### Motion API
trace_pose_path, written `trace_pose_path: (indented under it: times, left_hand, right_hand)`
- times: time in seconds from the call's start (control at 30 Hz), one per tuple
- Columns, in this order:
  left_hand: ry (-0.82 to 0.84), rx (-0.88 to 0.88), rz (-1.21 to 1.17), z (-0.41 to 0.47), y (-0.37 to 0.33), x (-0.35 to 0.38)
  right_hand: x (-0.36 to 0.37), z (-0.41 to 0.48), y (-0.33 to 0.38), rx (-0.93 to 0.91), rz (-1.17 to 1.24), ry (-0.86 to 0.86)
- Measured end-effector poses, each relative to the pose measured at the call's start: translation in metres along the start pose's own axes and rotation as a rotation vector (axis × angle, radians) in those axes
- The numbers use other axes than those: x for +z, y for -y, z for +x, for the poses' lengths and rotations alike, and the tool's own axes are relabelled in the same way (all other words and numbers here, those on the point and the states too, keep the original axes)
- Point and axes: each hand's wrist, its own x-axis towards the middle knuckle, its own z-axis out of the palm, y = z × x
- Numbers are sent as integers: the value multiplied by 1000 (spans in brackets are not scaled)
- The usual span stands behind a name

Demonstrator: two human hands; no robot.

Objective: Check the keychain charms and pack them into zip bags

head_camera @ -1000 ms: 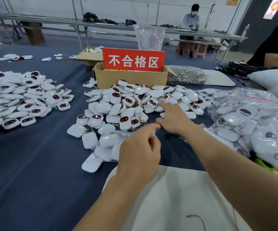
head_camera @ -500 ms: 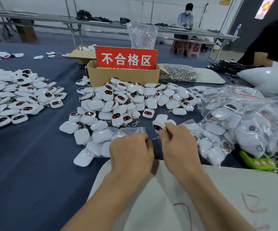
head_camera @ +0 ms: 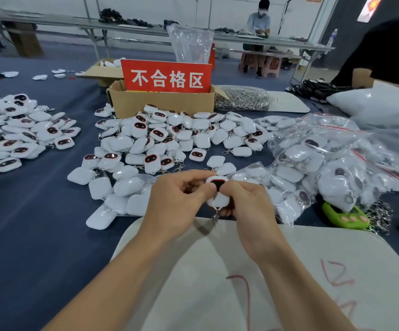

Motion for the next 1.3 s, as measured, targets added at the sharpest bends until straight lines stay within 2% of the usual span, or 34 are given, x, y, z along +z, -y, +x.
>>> trace_pose_path:
  times: [0.13, 0.23, 0.33, 0.6, 0.7, 0.8, 0.87, 1.0, 1.17, 1.3]
  left_hand:
    - [-4, -10, -54, 2, 1, -1]
    - [-24, -70, -74, 2, -2, -2]
    - [-48, -94, 7, 1, -2, -1]
    - [-83, -38, 32, -1, -1, 1]
    - [-99, 39, 173, -2, -1, 0]
    - [-73, 146, 344, -4, -3, 0]
    - [-99, 179, 471, -6, -2, 0]
    - [-239, 152, 702, -8, 0, -1]
    - [-248, 162, 659, -8, 1, -1]
    - [-229, 259, 610, -9, 0, -1]
  right_hand:
    - [1, 5, -5, 15, 7, -6]
    - [0, 4, -8, 11, -5, 92]
    - [-1, 5, -11, 6, -34, 177]
    - [-2, 7, -16, -9, -21, 182]
    - [-3, 6, -16, -44, -121, 127]
    - [-5, 5, -19, -208, -449, -22]
    - [-7, 3, -17, -302, -580, -129]
    - [-9, 4, -12, -394, -582, -287]
    - [-4, 2, -14, -472, -520, -330]
    - [-5, 3, -9, -379, -347, -260]
